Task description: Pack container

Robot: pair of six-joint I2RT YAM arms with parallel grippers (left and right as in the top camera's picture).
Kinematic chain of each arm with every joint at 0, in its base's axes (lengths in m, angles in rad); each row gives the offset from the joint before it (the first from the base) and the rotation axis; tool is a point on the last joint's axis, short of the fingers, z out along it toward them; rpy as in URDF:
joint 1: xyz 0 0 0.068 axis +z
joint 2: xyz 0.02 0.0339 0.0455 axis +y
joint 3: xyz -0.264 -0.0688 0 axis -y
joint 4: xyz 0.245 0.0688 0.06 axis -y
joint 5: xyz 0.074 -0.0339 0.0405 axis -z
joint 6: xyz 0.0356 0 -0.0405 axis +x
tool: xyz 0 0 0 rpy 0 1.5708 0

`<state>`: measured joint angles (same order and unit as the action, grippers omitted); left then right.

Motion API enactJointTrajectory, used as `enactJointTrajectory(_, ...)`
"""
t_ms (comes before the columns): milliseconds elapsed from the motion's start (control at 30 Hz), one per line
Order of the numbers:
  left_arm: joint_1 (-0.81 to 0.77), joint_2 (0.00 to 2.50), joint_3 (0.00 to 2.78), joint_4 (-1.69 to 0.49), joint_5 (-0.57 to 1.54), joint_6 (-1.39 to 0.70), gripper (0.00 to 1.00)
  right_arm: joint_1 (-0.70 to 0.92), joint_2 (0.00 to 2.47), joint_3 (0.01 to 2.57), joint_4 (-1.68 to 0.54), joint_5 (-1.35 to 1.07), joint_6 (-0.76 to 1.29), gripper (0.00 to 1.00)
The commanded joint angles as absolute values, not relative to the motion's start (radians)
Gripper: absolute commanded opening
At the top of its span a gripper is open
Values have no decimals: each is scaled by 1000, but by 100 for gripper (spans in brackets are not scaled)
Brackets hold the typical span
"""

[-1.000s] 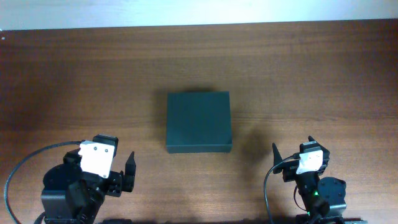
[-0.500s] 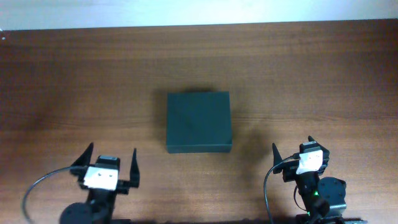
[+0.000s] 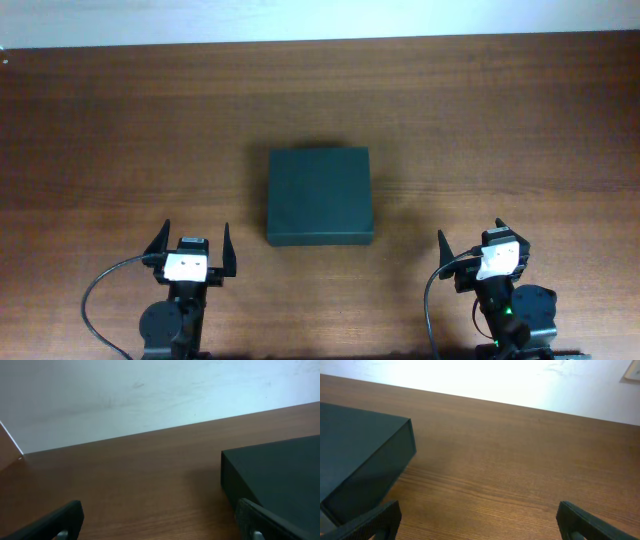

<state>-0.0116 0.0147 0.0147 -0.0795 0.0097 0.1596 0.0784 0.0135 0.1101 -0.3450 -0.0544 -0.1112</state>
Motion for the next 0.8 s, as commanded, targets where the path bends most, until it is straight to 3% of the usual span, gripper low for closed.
enactJointTrajectory(0,-10,5,8,-83,-4,142,99,83,4,106,-353,-68,-107,99)
enactJointTrajectory(767,-23,6,9,-82,3,143,99,83,4,106,-353,-68,-107,99)
